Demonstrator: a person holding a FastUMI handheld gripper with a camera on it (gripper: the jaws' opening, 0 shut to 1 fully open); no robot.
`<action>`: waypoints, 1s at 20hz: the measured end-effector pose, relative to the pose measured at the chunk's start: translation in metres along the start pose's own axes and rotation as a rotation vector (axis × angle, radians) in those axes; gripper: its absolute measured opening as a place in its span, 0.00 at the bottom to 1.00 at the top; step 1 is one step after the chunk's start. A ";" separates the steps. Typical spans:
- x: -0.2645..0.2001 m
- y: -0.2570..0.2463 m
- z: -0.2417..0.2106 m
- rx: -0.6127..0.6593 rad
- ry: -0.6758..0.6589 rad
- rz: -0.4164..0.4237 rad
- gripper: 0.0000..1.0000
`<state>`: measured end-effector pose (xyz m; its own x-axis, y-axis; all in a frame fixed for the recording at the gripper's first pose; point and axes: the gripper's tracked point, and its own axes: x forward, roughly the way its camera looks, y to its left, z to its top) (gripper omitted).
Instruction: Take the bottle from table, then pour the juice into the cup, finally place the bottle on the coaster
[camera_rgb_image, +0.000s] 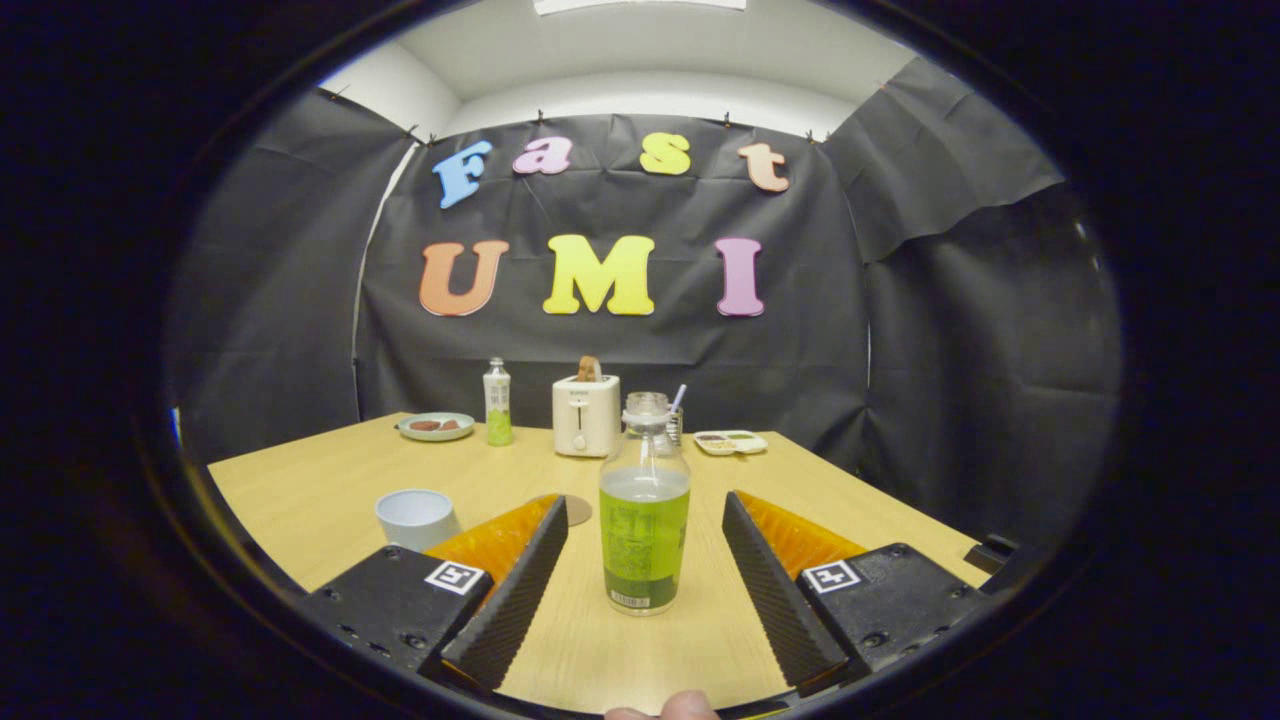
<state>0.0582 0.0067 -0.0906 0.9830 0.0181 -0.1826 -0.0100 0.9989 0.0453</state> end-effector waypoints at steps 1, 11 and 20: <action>0.004 0.001 -0.005 0.005 0.010 -0.001 1.00; 0.050 0.003 -0.049 0.057 0.131 -0.014 1.00; 0.080 0.004 -0.056 0.043 0.201 -0.043 1.00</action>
<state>0.1261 0.0149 -0.1604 0.9261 -0.0117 -0.3770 0.0430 0.9963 0.0745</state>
